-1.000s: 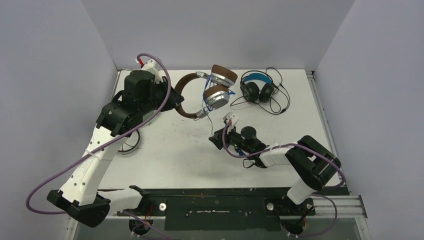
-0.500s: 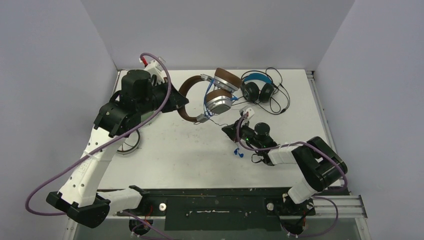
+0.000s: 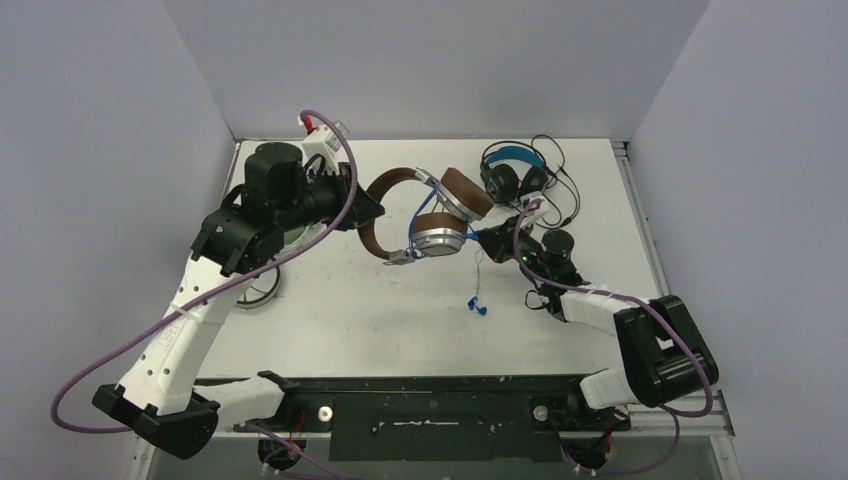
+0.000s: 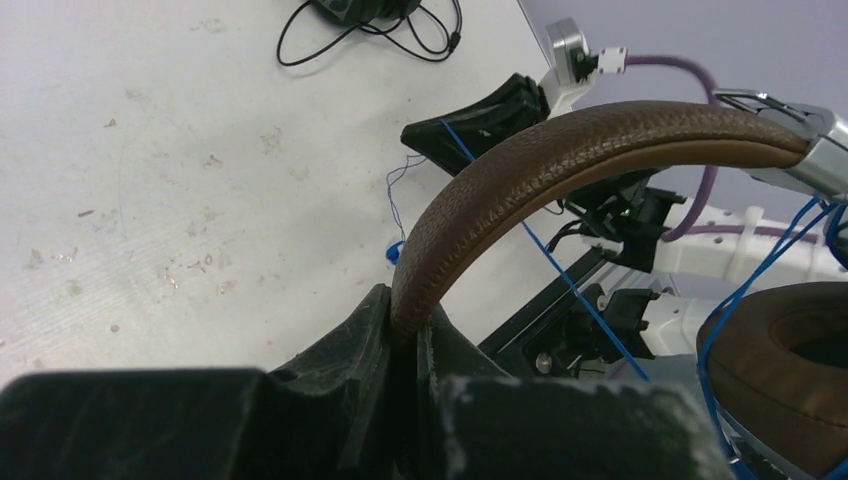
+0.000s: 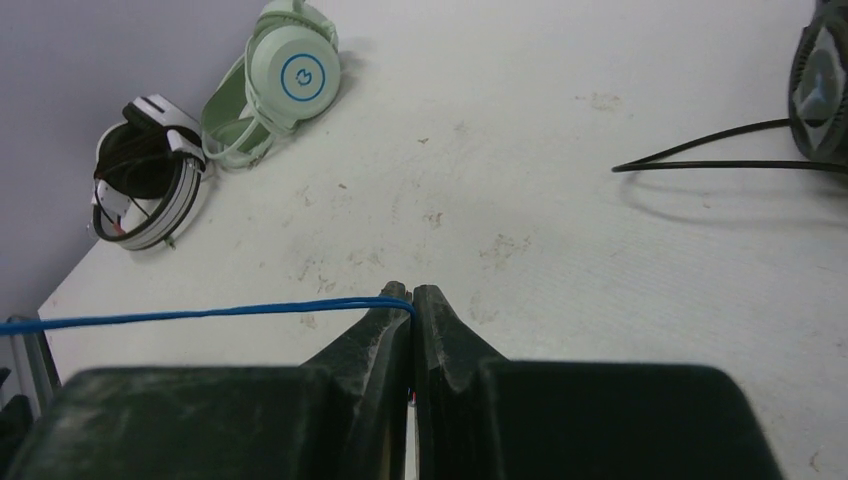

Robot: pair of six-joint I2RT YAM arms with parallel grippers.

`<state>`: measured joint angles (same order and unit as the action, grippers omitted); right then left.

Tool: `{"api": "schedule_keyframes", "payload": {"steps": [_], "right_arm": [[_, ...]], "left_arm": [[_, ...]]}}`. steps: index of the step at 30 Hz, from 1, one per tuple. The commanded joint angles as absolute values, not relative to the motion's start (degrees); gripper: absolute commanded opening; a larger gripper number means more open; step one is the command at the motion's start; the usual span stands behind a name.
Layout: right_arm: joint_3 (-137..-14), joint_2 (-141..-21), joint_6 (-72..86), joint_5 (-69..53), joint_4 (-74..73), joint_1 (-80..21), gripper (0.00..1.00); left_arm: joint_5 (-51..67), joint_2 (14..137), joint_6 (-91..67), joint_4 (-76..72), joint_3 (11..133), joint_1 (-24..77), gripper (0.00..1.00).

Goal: Wrap the headphones
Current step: Wrap the headphones cable around the headphones.

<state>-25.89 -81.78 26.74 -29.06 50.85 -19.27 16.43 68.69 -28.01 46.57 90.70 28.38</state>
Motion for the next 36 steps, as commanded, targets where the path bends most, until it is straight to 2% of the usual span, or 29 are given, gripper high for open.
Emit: {"api": "schedule_keyframes", "payload": {"steps": [1,3,9,12,17,21,36], "right_arm": [[-31.03,-77.21,29.49,-29.70,42.83,-15.81,0.00],[-33.46,-75.95,30.00,-30.38,38.69,-14.27,0.00],[-43.00,-73.60,30.11,-33.93,26.14,-12.04,0.00],[-48.39,-73.90,29.54,-36.60,18.92,-12.04,0.00],[-54.61,-73.62,29.44,-40.40,11.22,-12.11,0.00],[-58.47,-73.03,29.09,-42.62,7.08,-12.23,0.00],[-66.19,-72.11,30.85,-55.75,-5.84,-15.76,0.00]], "left_arm": [[23.73,64.24,-21.69,36.77,84.69,28.29,0.00],[25.47,62.01,-16.49,34.34,81.02,28.40,0.00],[15.20,56.92,-5.55,31.03,72.16,28.58,0.00],[6.27,56.52,0.25,30.36,69.40,30.64,0.00],[-12.58,56.14,11.66,28.07,63.29,39.63,0.00],[-22.39,57.36,17.09,25.58,59.51,43.59,0.00],[-50.65,67.67,14.16,19.23,61.86,45.35,0.00]]}}
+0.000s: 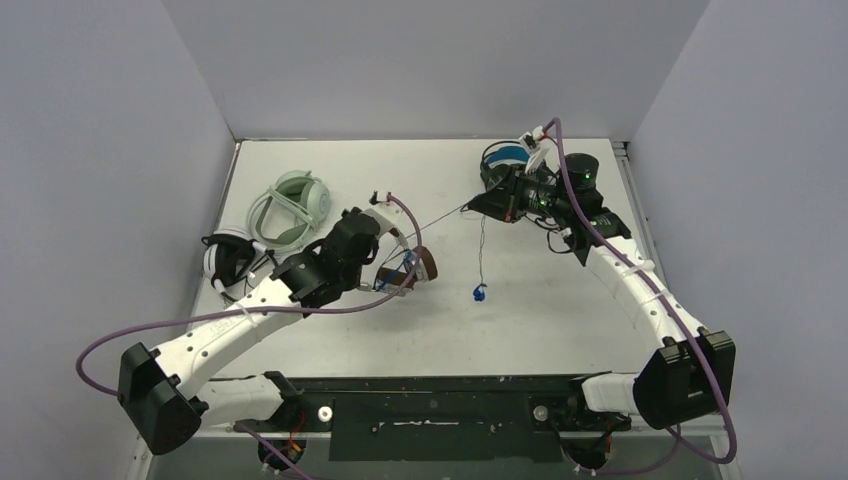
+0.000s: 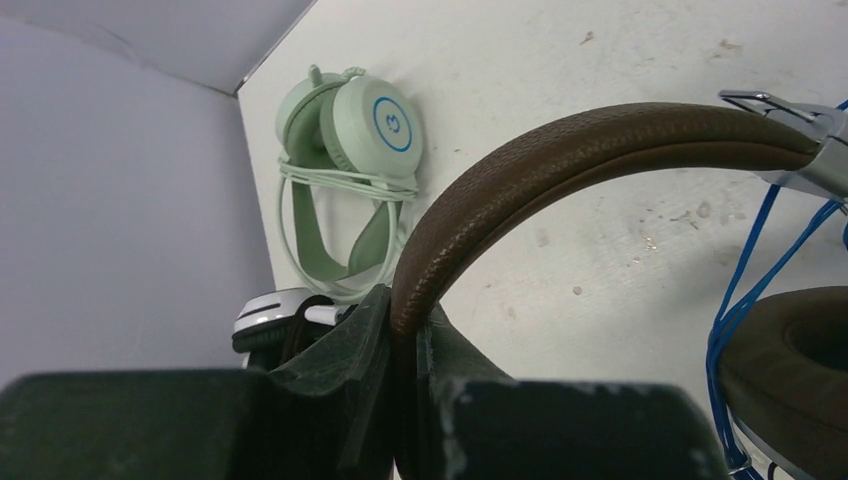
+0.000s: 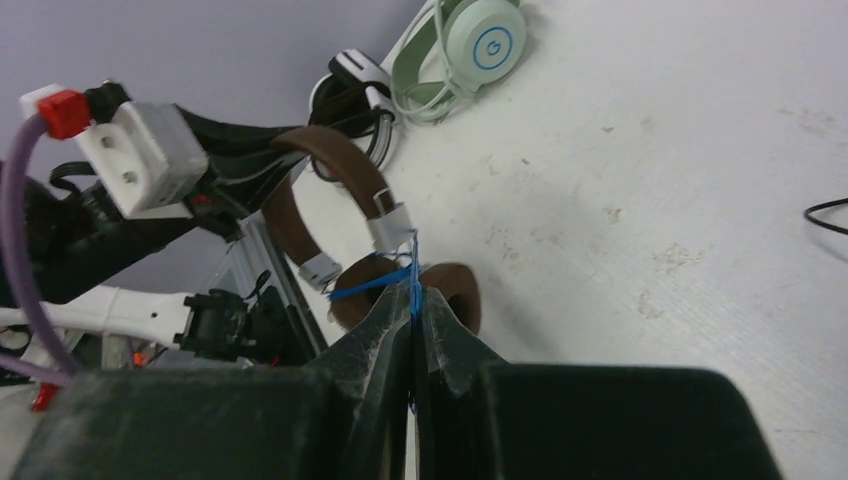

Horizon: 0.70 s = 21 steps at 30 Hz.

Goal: Wrap the headphones
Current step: Wrap the headphones cable around the headphones.

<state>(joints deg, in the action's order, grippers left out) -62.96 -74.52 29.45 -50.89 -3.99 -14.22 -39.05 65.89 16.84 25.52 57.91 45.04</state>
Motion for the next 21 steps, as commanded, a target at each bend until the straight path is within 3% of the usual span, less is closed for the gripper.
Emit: {"api": "schedule_keyframes", "payload": {"steps": [1,9,21], "right_arm": [[-66.26,-71.59,31.25,-55.73,-6.04,-16.08,0.00],[-66.00,-69.01,35.76,-54.72,-3.40,-19.50,0.00],[-61.08,-67.28,40.73,-48.87,3.08,-31.22,0.00]], "left_arm": [[-52.13,68.63,13.26,19.36,62.29,45.35,0.00],[-60.47,80.34,-11.71,33.19,72.40,45.03,0.00],[-43.84,88.39,-47.98,42.46,81.73,33.63,0.00]]}}
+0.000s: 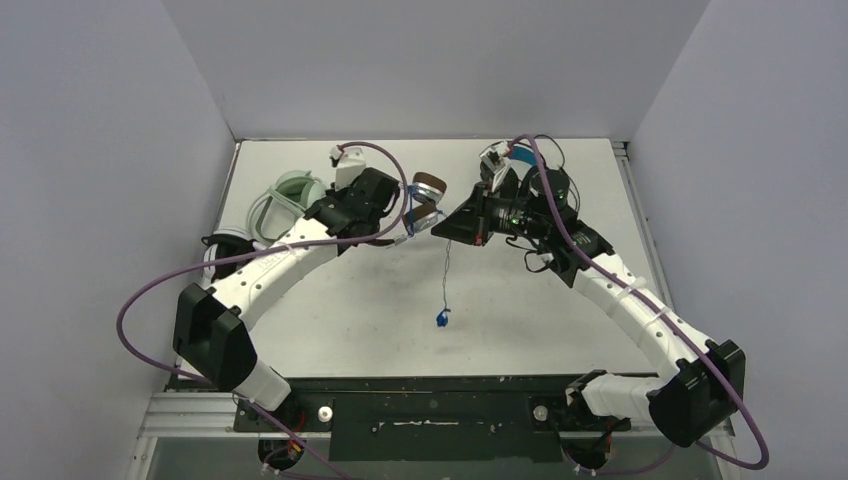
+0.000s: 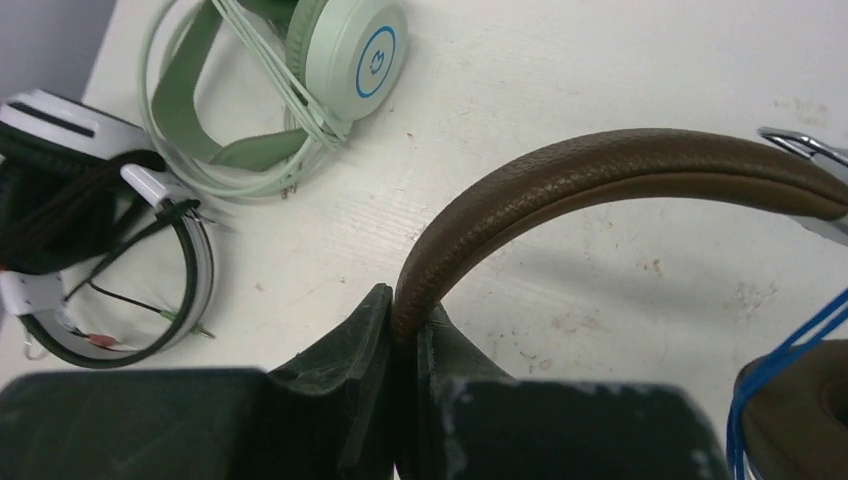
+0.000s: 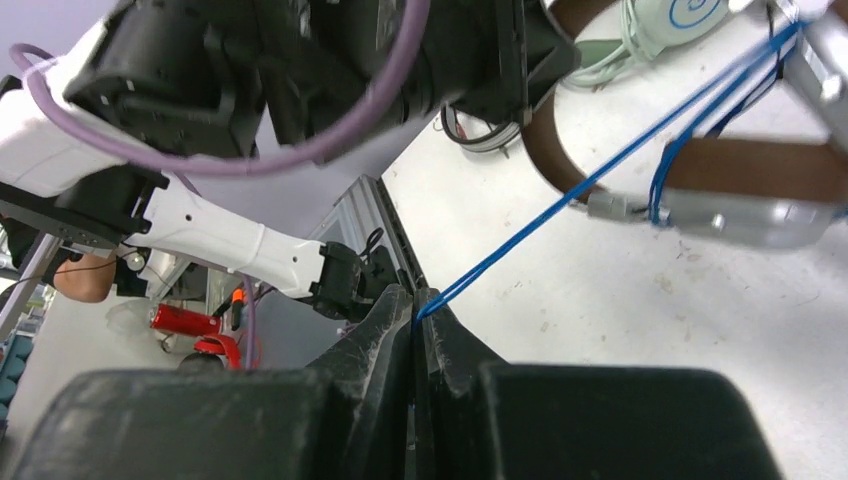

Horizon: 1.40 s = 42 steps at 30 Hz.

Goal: Wrap the headphones
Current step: Wrap the headphones cable around the headphones.

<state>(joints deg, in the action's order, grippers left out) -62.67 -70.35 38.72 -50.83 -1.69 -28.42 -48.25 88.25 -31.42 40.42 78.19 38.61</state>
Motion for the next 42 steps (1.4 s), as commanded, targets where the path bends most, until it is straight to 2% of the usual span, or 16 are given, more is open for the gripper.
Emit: {"api": "schedule_keyframes", "payload": {"steps": [1,8,14,17,21,30,35,42], "right_arm": [[-60.30,-67.17,40.79,-48.19,3.21,-32.03,0.00],[-52.58,-68.34,40.92,-44.28,8.12,-35.39,0.00],[-47.38,-70.35,40.59,-40.77,15.19,-36.39,0.01],[-46.83,-71.38,39.88,-39.20,15.91,-36.69,0.07],[-45.82,-71.46,37.71,-35.72,15.68,-36.80,0.10],[-43.87,-72.77,35.59,-35.74,19.75,-37.11,0.11],[-43.40,-72.68,33.61,-33.74,17.58,-37.04,0.21],[-39.95,-71.34,32.71,-31.95,19.77,-36.57,0.27]], "left_arm": [[-41.97,88.13,-49.27,42.16,81.75,32.72,0.00],[-26.86,81.70,-51.06,34.76,79.23,29.51,0.00],[-23.02,77.66,-50.90,37.26,81.87,29.03,0.00],[-18.70,75.96,-50.16,37.40,82.05,28.47,0.00],[-14.25,74.17,-48.21,38.15,82.46,28.21,0.00],[-9.77,71.63,-44.05,39.79,81.83,28.21,0.00],[-8.14,71.09,-42.80,40.92,83.30,28.13,0.00],[-4.22,69.36,-39.40,41.46,84.26,28.17,0.00]]}}
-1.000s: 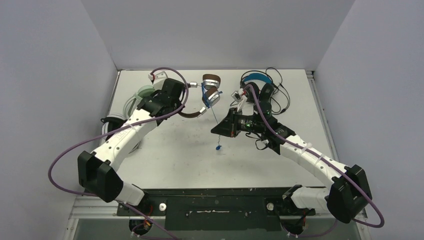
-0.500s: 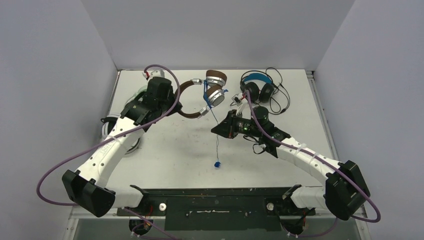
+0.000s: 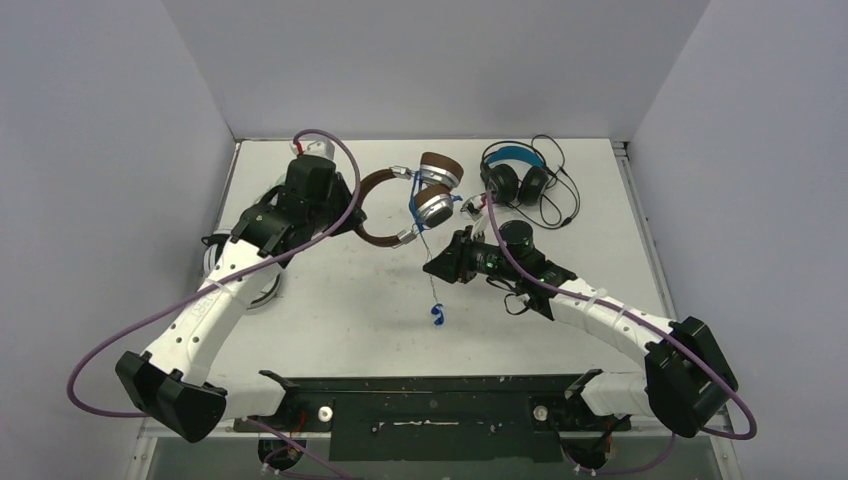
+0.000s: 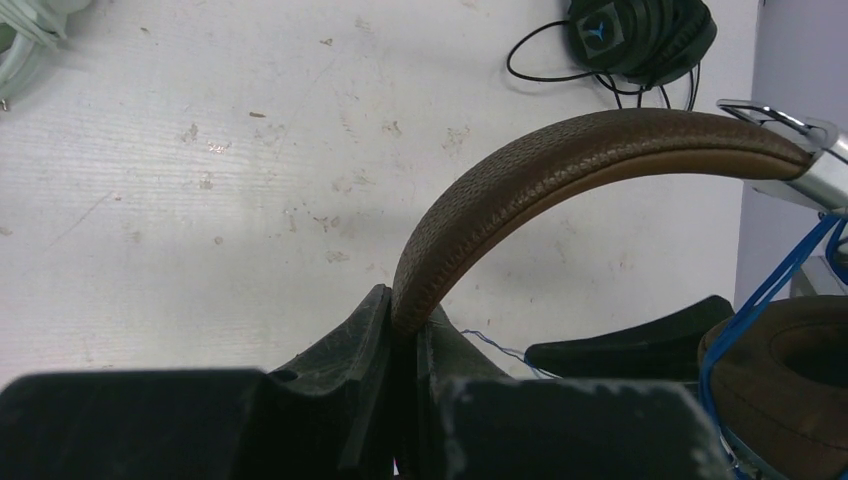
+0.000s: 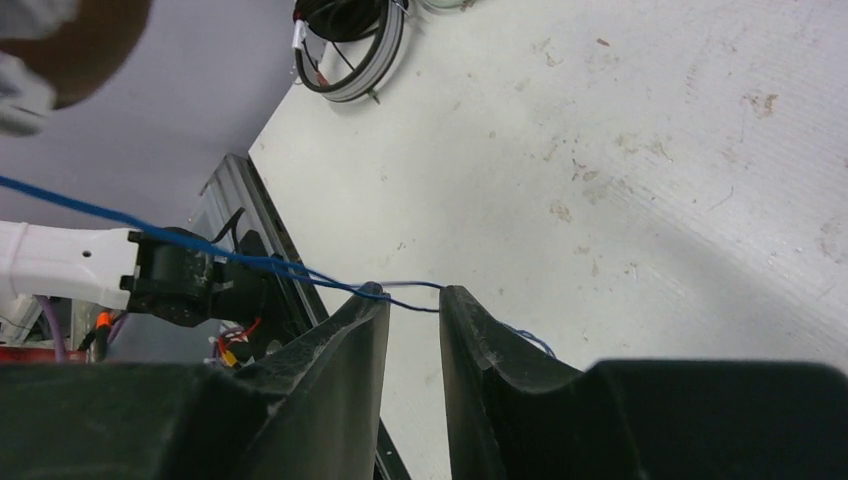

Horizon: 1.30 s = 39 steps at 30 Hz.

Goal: Wrap the headphones
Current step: Wrap the headphones cable around the headphones.

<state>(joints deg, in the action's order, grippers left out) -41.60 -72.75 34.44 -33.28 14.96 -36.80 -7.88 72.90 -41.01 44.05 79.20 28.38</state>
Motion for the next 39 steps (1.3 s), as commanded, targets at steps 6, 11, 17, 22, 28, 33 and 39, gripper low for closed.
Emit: {"api": "schedule_keyframes", "payload": {"steps": [6,11,17,22,28,33,39], "right_arm": [[-38.43,-71.41,32.90,-33.11,21.89,-36.56,0.32],[-37.66,-70.06,33.74,-32.92,20.85,-36.56,0.38],[-35.56,-67.17,34.22,-31.96,19.52,-36.56,0.47],[-33.20,-65.26,34.48,-33.29,22.00,-36.80,0.55],[-25.94,-60.57,24.44,-29.62,28.56,-38.13,0.87],[-20.59,-62.81,19.60,-29.29,37.84,-38.72,0.88],[-20.75,-67.55,14.92,-27.09,44.41,-40.82,0.85]], "left_arm": [[-2.47,69.46,-38.81,43.01,86.42,28.13,0.00],[-2.66,69.47,-38.67,43.51,87.22,28.13,0.00],[-2.57,69.83,-38.59,44.00,88.02,28.04,0.00],[-2.15,69.95,-38.65,43.96,88.37,28.04,0.00],[-0.13,70.39,-38.98,44.10,89.78,28.03,0.00],[1.71,70.58,-39.30,44.55,91.19,27.95,0.00],[3.86,70.73,-39.50,44.54,92.08,27.95,0.00]]}}
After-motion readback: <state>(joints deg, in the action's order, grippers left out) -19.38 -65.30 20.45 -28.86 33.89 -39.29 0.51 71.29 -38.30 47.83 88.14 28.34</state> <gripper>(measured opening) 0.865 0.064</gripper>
